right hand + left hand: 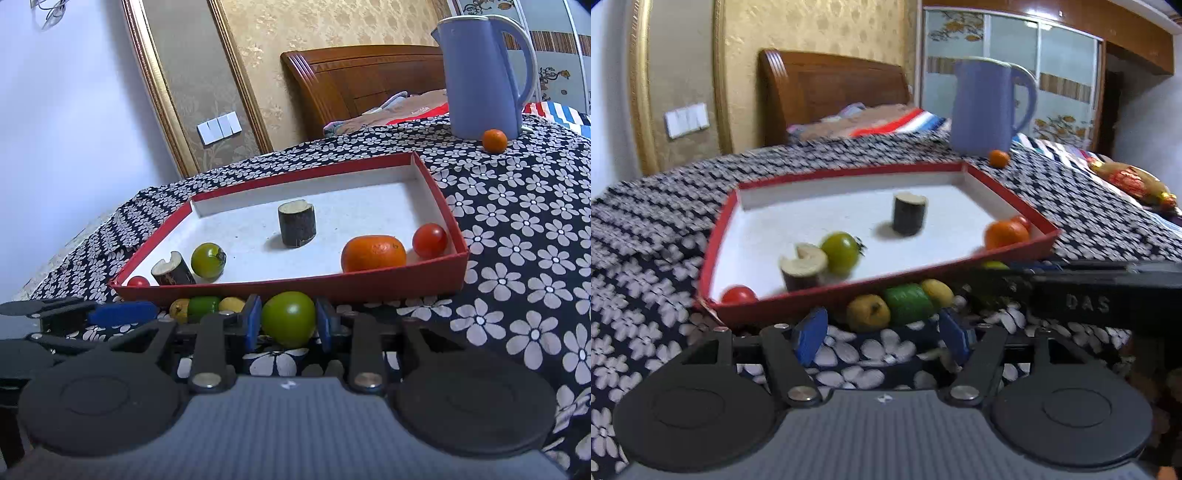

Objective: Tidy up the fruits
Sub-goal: 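Grasp the large green fruit with the right gripper while the left grasps the brown pear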

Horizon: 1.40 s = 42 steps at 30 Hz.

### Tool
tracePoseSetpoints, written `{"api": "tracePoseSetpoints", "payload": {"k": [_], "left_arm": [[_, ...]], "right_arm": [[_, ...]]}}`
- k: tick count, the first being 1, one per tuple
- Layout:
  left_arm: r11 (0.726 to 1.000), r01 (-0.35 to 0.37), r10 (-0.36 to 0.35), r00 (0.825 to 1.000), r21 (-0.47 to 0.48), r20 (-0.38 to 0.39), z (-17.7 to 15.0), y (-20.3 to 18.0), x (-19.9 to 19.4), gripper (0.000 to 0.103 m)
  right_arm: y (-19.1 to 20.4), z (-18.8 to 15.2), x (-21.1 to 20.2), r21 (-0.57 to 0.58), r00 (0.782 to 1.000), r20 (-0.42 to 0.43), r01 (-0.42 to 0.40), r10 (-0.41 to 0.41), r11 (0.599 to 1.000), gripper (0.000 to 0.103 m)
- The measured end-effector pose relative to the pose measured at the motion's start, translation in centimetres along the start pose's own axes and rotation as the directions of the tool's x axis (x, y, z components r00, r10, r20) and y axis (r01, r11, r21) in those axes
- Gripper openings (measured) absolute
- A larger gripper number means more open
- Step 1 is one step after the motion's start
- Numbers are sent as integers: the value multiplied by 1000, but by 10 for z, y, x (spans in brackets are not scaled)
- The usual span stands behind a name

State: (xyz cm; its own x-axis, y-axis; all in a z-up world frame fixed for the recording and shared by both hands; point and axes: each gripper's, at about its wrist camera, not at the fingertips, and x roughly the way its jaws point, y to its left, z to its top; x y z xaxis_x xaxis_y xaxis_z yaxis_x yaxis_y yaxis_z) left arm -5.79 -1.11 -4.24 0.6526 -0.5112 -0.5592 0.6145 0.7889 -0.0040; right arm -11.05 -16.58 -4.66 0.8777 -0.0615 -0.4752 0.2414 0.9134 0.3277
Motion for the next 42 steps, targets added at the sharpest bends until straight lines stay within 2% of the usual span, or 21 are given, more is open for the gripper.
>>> {"api": "tracePoseSetpoints", "payload": {"k": [4,6,9,11,15,20,24,28,32,42], "left_arm": [[1000,-6,6,1000,-8,-12,1,1,5,66],[1000,-8,9,1000,11,-22,0,-1,6,60],[1000,24,-24,1000,16,-18,-2,0,2,53],[1000,21,-21,1000,16,-21,-1,3,2,30],[997,76,-75,995,16,-61,7,17,8,30],[988,125,-119,991,89,-64,9,22,13,31],[990,119,-116,992,74,-48,0,23,9,32],[995,91,-88,993,47,-79,-4,25,12,32],[996,69,-65,995,52,-72,2,18,17,32],[990,30,-27,999,139,-24,-6,5,8,26]], "right_arm": [[0,0,0,1,1000,0,-2,2,1000,30],[0,0,0,4,1000,2,-3,3,1000,30],[-2,0,-1,11,1000,2,-6,6,1000,30],[-2,0,-1,10,1000,2,-8,8,1000,30],[-2,-1,0,12,1000,1,-12,12,1000,30],[-3,-1,-1,17,1000,3,-11,11,1000,30],[-2,-2,-1,19,1000,3,-8,8,1000,30],[-2,-1,0,17,1000,3,-9,9,1000,30],[-3,-1,1,19,1000,1,-11,11,1000,30],[-3,-3,-1,23,1000,7,-9,9,1000,30]]}}
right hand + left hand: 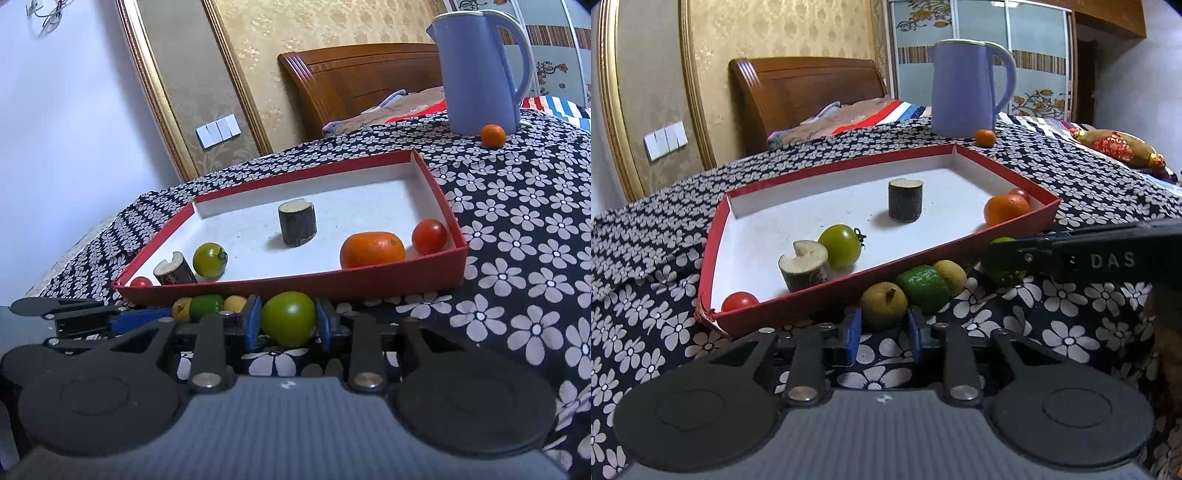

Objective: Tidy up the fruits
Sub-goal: 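Grasp the large green fruit with the right gripper while the left grasps the brown pear, then carry the green fruit with the right gripper while the left carries the pear over the tray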

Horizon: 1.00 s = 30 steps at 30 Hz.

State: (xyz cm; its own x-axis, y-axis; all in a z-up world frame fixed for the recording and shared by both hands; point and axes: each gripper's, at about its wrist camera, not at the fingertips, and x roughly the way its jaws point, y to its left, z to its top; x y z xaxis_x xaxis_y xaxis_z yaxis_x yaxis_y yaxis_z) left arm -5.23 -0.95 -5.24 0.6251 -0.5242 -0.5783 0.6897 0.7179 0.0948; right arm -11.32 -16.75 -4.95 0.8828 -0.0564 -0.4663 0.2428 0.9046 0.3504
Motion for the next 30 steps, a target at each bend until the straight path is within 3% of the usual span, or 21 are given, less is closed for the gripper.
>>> {"api": "tracePoseSetpoints", "payload": {"k": [12,23,25,30], "left_arm": [[994,-9,15,998,-105,53,-1,14,-24,25],[983,8,7,997,-183,82,30,21,-29,25],[984,-3,20,996,-180,93,37,22,-29,25],[977,-16,42,992,-211,120,48,29,-16,25]], "right_arm": [[1,0,-2,-14,1000,12,0,1,1000,30],[16,12,-15,-98,999,25,26,-24,995,30],[17,22,-23,-97,999,47,22,-18,995,30],[24,42,-24,-164,987,137,104,-82,981,30]]}}
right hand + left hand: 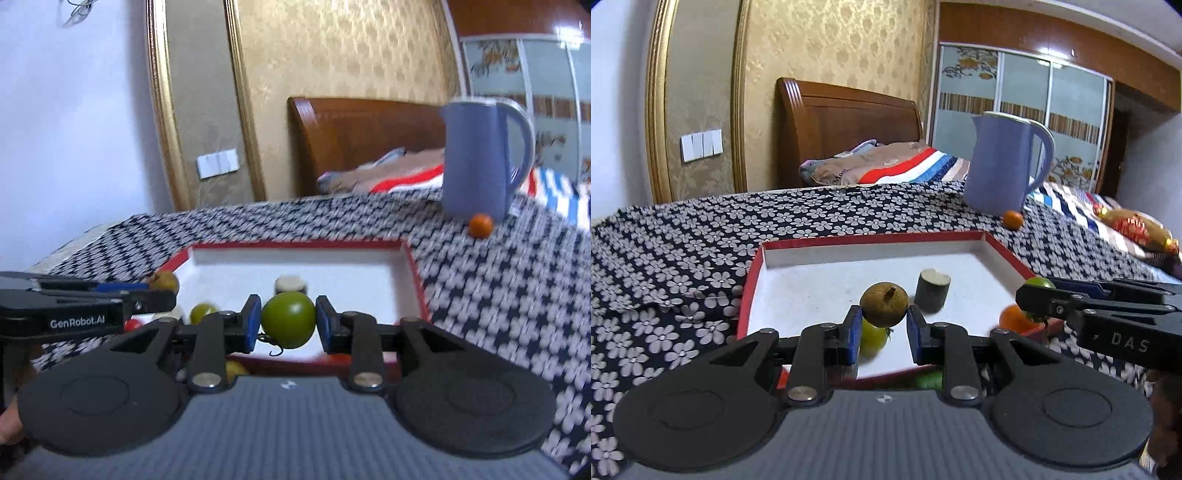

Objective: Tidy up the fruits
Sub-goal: 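Carry the green fruit with the right gripper while the left carries the pear over the tray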

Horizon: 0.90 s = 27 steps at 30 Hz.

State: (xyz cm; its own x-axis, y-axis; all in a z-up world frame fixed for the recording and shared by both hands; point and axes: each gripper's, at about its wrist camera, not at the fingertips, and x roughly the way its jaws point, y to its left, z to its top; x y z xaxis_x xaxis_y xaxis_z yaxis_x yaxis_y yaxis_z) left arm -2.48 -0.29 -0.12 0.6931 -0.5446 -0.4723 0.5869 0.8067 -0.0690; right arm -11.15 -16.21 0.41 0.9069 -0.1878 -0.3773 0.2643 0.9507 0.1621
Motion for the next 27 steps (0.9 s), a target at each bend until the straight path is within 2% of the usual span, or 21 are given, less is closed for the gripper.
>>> {"api": "tracePoseSetpoints", "payload": {"k": [3,9,18,23,27], "left_arm": [[1000,-14,14,1000,-24,3,0,4,11,25],[999,-23,22,1000,-47,-16,-4,13,24,25],[993,-90,86,995,-72,-58,3,23,44,25],[985,-158,152,985,-75,-87,6,29,59,25],[980,-177,166,980,-90,-112,6,35,67,25]], "right_arm": [[-1,2,18,0,1000,-10,22,-22,1000,30],[4,-5,41,5,999,-45,3,-3,1000,30],[15,-5,66,-11,997,-74,4,-5,1000,30],[14,-5,78,-14,995,-97,22,-23,1000,30],[14,-5,88,-15,993,-116,30,-31,999,30]]}}
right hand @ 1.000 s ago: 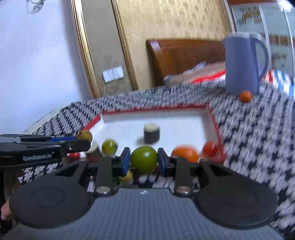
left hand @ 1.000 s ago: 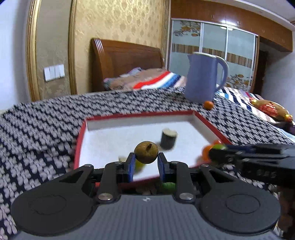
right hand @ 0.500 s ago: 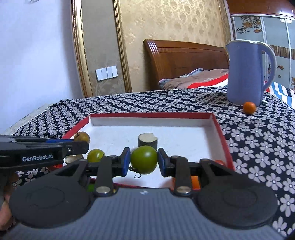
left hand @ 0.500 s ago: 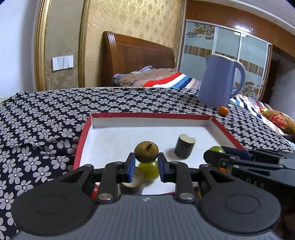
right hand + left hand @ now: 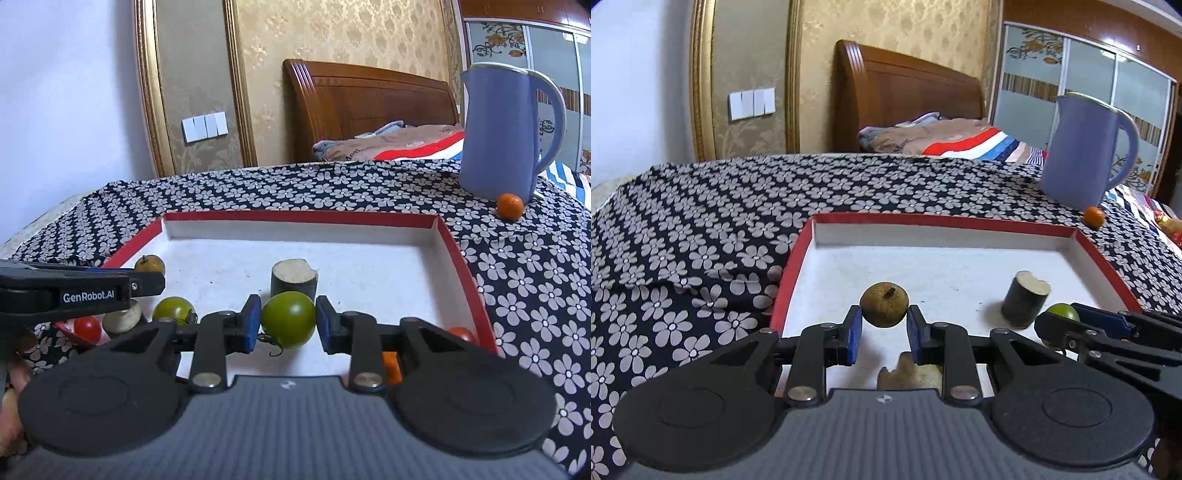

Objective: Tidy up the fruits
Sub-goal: 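Carry the green fruit with the right gripper while the left carries the pear over the tray, then open the right gripper releasing the green fruit while the left releases the pear into the tray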

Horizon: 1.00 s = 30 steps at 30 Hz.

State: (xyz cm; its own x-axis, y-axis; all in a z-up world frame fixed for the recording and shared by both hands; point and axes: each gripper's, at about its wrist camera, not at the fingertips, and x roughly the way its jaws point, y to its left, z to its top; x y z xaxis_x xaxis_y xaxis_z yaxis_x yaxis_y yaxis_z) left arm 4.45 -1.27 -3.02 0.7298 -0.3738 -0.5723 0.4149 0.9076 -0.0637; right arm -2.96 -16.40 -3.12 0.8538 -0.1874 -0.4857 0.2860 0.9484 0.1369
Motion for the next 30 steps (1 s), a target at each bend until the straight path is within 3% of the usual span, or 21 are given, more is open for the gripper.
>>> {"api": "tracePoseSetpoints", "payload": {"k": [20,21,24,30], "left_arm": [[999,-47,47,999,5,-11,-1,1,8,26],[999,-51,51,999,9,-10,-1,1,8,26],[998,-60,60,998,19,-6,-2,-1,7,26],[999,-31,31,999,-25,14,-7,6,-7,26]], "right_arm": [[-2,0,11,4,999,-17,29,-29,1000,31],[-2,0,11,7,999,-15,32,-32,999,33],[-4,1,6,18,999,9,37,-37,999,60],[-3,-1,-12,14,997,63,32,-33,999,63]]}}
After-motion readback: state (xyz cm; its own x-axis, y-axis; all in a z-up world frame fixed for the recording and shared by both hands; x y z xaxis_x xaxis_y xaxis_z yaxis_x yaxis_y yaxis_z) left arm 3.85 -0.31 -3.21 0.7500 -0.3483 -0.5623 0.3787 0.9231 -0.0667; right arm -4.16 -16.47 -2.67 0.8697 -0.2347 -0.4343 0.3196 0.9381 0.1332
